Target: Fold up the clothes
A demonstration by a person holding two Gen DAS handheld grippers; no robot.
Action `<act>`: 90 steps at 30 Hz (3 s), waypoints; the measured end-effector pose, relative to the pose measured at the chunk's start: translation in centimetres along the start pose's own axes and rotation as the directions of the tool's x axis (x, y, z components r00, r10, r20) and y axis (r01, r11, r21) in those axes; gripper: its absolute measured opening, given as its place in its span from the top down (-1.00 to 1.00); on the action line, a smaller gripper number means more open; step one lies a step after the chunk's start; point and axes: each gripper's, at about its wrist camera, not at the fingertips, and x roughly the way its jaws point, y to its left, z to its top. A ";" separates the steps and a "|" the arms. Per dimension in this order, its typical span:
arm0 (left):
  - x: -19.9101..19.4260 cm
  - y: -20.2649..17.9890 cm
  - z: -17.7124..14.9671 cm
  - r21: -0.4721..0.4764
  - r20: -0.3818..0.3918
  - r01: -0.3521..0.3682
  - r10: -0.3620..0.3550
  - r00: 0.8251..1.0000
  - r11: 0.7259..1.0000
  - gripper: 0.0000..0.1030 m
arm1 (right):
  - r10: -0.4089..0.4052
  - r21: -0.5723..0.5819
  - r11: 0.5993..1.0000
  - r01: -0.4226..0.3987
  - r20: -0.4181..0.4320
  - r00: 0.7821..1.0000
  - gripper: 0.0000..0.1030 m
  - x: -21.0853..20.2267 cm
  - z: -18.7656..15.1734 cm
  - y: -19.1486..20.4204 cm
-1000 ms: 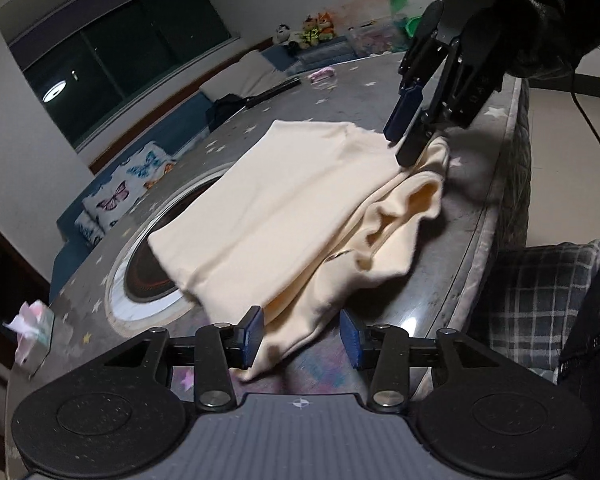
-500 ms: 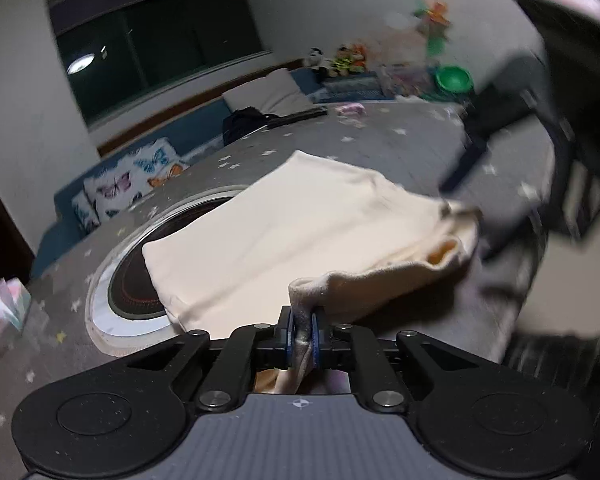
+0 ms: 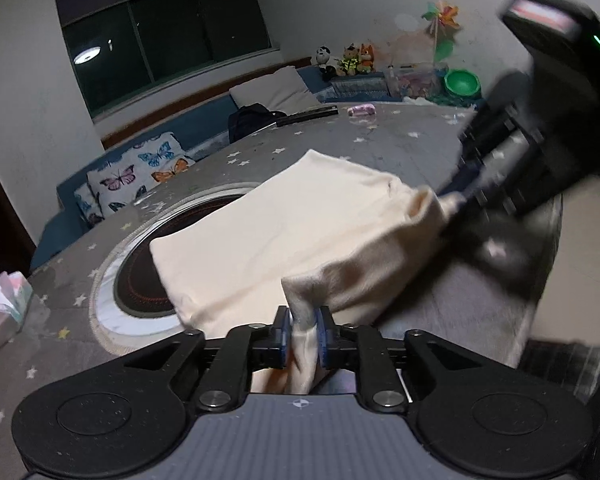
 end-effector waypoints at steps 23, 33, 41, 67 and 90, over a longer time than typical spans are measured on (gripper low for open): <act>-3.4 -0.5 -1.7 0.073 0.035 -0.040 0.038 0.999 0.997 0.91 | -0.043 0.185 0.982 0.018 0.133 0.990 0.82 -2.9 1.3 -1.1; -10.0 0.2 1.2 -0.022 0.133 -0.064 0.067 0.989 0.998 0.91 | -0.023 0.183 0.983 -0.017 0.209 0.978 0.82 -9.2 0.4 1.4; -3.1 4.3 4.5 -0.052 0.109 -0.082 0.087 0.990 0.995 0.91 | -0.051 0.244 0.970 0.003 0.190 0.981 0.83 -5.2 3.3 -3.2; 6.4 11.4 3.3 -0.301 -0.067 -0.214 0.203 0.977 0.929 -0.63 | -0.204 0.411 0.903 0.129 0.144 0.968 -0.20 3.9 4.7 -10.0; 10.3 11.9 3.2 -0.331 -0.175 -0.322 0.278 0.945 0.887 -1.00 | -0.352 0.458 0.842 0.286 0.063 0.934 -0.92 5.8 3.5 -11.1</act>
